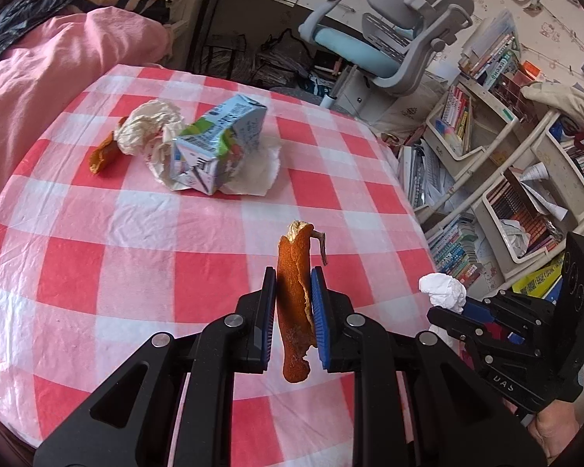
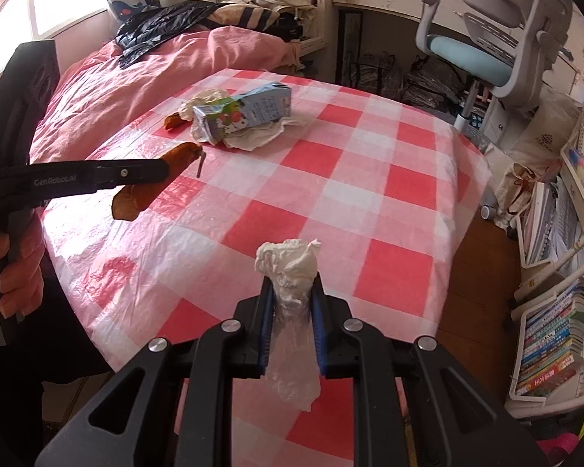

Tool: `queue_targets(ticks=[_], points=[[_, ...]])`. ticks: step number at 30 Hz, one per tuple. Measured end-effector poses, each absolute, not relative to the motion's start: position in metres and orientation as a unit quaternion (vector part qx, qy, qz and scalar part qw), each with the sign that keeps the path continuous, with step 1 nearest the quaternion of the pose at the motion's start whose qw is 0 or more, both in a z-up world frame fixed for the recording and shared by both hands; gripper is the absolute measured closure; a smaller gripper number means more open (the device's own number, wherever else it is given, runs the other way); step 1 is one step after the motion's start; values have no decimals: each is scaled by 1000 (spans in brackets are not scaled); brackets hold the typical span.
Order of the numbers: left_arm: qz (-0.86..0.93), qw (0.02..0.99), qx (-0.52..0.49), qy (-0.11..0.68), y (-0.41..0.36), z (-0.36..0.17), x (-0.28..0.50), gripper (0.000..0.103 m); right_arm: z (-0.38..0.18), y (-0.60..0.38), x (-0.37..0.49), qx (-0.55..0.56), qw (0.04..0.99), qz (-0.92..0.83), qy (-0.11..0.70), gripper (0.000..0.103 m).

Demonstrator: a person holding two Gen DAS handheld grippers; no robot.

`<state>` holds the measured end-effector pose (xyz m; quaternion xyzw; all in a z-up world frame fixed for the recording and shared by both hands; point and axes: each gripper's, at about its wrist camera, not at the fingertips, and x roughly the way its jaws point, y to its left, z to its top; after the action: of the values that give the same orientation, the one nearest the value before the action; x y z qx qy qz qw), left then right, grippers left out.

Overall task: Collect trash
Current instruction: 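Carry peel and tissue over the yellow wastebasket with both grippers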

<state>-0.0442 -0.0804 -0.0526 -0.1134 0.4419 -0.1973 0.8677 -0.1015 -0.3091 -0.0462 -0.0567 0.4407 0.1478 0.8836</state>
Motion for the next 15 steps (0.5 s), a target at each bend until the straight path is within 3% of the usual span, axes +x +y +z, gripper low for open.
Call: queue_targets(ticks=[12, 15], points=[[-326, 828, -84, 448, -222, -44, -85, 86, -64, -442, -142, 44, 877, 39, 478, 84], [-353, 816, -74, 453, -267, -47, -96, 86, -74, -468, -148, 82, 867, 21, 492, 71]])
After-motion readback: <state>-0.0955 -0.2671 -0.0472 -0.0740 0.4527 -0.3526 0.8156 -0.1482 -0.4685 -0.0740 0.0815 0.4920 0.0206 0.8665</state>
